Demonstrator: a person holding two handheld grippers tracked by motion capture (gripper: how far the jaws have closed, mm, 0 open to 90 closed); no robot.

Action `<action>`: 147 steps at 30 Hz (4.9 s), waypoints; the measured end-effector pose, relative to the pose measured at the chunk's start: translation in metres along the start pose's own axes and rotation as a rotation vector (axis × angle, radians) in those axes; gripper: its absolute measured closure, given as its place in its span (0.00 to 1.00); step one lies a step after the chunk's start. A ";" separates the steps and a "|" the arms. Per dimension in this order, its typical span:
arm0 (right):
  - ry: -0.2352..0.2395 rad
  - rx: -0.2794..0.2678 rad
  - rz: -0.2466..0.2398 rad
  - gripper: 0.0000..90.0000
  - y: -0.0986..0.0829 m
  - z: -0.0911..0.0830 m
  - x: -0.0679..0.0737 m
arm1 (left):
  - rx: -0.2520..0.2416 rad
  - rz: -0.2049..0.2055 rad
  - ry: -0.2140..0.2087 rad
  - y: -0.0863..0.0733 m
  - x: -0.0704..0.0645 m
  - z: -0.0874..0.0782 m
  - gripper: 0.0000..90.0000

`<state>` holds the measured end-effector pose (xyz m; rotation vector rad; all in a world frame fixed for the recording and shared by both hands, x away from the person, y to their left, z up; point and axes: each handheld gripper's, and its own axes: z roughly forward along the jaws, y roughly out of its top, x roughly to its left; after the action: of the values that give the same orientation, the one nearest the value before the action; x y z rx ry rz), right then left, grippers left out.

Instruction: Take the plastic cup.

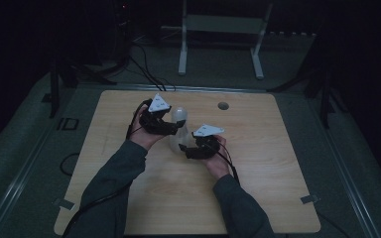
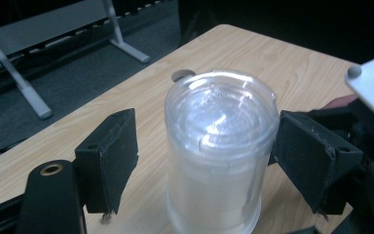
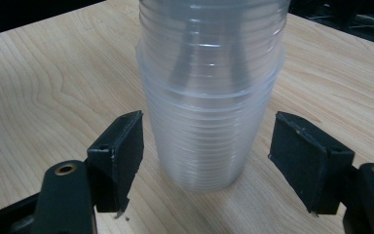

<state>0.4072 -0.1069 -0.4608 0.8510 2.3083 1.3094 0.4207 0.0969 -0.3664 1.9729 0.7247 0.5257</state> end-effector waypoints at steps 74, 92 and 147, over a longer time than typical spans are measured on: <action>-0.005 -0.051 -0.034 0.25 0.016 0.014 0.002 | -0.025 -0.033 -0.056 0.015 0.005 -0.002 0.44; 0.001 -0.084 -0.028 0.15 0.023 0.011 0.002 | -0.010 -0.045 -0.066 0.012 0.004 0.004 0.44; -0.002 -0.069 -0.050 0.14 0.020 -0.018 0.002 | -0.157 -0.010 -0.082 0.060 0.005 -0.050 0.46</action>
<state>0.4025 -0.1096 -0.4345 0.7666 2.2546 1.3577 0.4102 0.1086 -0.2896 1.8331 0.6235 0.4785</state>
